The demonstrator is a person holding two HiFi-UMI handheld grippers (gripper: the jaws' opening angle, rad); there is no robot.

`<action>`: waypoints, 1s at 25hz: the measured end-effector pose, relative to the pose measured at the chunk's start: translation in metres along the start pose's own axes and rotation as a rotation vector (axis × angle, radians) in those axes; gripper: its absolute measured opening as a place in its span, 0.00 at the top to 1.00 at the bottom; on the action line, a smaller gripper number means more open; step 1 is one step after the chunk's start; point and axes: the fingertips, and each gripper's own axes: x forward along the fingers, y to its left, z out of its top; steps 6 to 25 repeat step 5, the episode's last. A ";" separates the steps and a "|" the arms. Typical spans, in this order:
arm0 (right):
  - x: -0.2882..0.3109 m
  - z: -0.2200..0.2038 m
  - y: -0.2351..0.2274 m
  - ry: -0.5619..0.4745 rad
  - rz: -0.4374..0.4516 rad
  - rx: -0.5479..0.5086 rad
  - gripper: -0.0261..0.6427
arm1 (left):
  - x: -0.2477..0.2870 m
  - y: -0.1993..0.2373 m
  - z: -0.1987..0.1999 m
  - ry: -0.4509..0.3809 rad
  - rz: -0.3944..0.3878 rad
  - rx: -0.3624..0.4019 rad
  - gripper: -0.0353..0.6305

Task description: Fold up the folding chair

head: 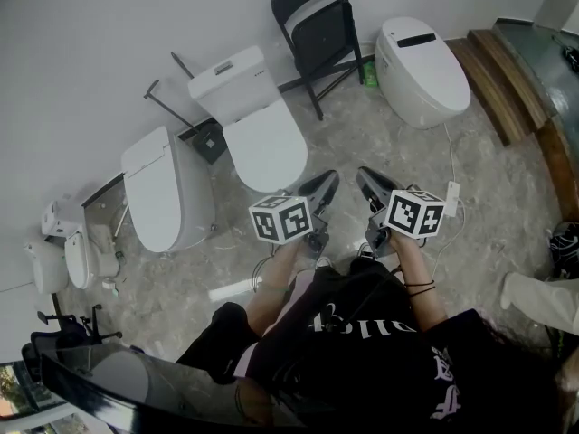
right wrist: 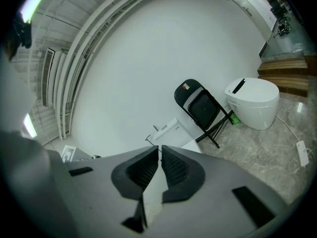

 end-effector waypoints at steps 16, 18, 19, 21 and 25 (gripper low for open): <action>-0.004 0.009 -0.016 0.001 -0.002 0.002 0.92 | 0.017 -0.004 -0.001 0.004 0.004 0.002 0.94; -0.004 0.009 -0.016 0.001 -0.002 0.002 0.92 | 0.017 -0.004 -0.001 0.004 0.004 0.002 0.94; -0.004 0.009 -0.016 0.001 -0.002 0.002 0.92 | 0.017 -0.004 -0.001 0.004 0.004 0.002 0.94; -0.004 0.009 -0.016 0.001 -0.002 0.002 0.92 | 0.017 -0.004 -0.001 0.004 0.004 0.002 0.94; -0.004 0.009 -0.016 0.001 -0.002 0.002 0.92 | 0.017 -0.004 -0.001 0.004 0.004 0.002 0.94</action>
